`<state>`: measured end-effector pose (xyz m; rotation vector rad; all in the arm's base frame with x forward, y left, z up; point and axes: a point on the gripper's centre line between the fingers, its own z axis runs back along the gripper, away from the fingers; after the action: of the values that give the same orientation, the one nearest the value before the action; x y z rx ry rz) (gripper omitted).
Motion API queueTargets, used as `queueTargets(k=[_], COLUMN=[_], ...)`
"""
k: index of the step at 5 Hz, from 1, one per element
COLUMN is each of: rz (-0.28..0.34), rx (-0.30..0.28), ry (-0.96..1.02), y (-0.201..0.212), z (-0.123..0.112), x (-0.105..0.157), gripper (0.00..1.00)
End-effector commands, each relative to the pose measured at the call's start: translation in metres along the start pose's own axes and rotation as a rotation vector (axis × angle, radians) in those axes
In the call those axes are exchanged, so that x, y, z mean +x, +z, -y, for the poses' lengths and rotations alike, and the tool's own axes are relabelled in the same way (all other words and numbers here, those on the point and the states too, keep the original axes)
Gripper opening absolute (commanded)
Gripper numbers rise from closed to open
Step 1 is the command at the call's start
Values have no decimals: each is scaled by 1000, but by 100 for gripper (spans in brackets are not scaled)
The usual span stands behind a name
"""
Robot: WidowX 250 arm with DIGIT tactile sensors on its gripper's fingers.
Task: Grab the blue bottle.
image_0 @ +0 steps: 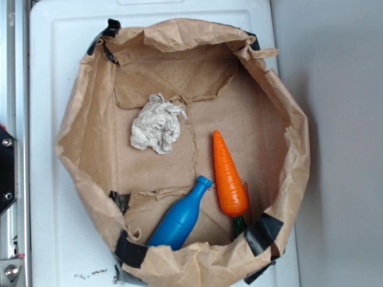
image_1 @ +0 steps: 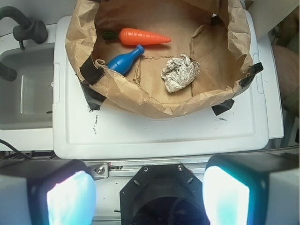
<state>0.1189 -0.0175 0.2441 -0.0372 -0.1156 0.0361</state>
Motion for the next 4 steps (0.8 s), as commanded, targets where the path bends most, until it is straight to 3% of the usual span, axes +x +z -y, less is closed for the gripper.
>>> queueTargets(k=[1,2,3,4], rz=[0,4,6,6], rx=[0,2,-4,-4], ry=[0,72,150,150], y=[0,-9,-47,-47], z=[0,8,-13,-13], x=[0,49,96,96], gripper=[100,100,100,100])
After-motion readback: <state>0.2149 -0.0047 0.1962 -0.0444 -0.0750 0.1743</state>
